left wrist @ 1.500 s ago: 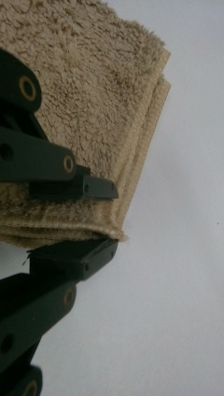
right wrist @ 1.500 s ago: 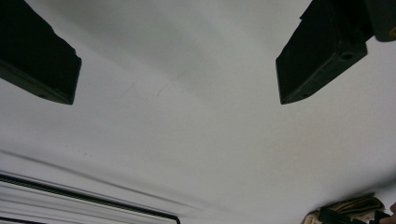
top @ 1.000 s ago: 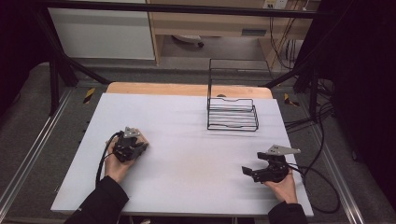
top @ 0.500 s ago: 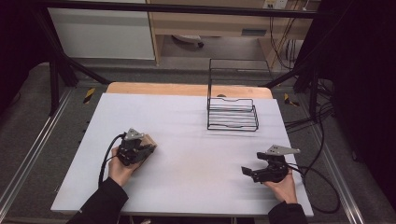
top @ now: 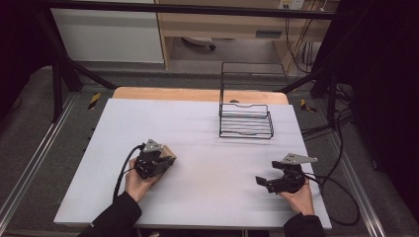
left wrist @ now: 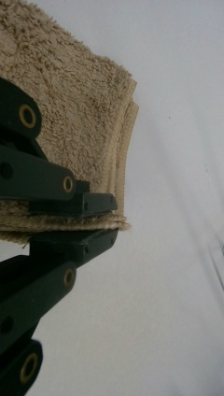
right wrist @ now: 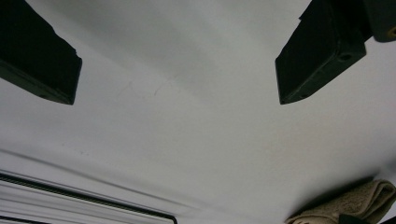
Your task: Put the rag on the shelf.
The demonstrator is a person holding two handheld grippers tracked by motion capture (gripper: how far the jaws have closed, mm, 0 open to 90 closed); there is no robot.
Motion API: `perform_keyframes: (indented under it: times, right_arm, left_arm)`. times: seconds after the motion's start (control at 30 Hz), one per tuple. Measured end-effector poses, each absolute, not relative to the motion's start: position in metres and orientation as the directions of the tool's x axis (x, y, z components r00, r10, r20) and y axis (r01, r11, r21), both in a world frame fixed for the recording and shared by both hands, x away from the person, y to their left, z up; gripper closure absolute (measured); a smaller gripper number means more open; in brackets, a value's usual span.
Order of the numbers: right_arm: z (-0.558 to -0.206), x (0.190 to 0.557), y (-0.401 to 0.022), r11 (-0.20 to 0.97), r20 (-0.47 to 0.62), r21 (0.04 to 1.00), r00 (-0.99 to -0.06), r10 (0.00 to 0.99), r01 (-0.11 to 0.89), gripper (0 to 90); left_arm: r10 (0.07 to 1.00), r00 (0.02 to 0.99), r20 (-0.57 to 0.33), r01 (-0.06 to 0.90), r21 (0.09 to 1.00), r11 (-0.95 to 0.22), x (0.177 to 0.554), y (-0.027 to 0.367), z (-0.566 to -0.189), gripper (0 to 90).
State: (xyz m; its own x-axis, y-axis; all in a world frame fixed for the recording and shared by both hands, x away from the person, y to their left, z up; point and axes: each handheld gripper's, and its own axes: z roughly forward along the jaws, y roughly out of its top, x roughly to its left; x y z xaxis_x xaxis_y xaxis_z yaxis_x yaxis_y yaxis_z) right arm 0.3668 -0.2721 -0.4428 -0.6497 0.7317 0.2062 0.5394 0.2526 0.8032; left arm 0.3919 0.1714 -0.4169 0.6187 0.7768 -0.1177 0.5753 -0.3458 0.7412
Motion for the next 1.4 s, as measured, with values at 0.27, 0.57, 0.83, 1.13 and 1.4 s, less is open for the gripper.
perform_keyframes:
  times: [0.27,0.57,0.83,1.13,1.4]
  right_arm:
    - [-0.443,0.367,-0.272,0.254,0.205,0.803,-0.65,0.732,0.539,0.9]
    - [-0.443,0.367,-0.272,0.254,0.204,0.803,-0.649,0.733,0.539,0.9]
    - [-0.443,0.366,-0.272,0.252,0.207,0.802,-0.649,0.732,0.541,0.9]
    - [-0.443,0.366,-0.272,0.255,0.205,0.803,-0.651,0.731,0.539,0.9]
    - [-0.443,0.366,-0.272,0.256,0.203,0.803,-0.652,0.731,0.538,0.9]
  left_arm:
    - [0.759,0.642,-0.11,0.558,0.745,-0.364,0.387,0.154,-0.416,81.8]
    - [0.731,0.673,-0.111,0.546,0.742,-0.39,0.384,0.126,-0.417,81.8]
    - [0.686,0.718,-0.118,0.522,0.743,-0.418,0.377,0.099,-0.413,81.8]
    - [0.649,0.751,-0.122,0.511,0.729,-0.455,0.37,0.066,-0.42,81.5]
    - [0.636,0.76,-0.131,0.524,0.702,-0.482,0.37,0.053,-0.436,79.1]
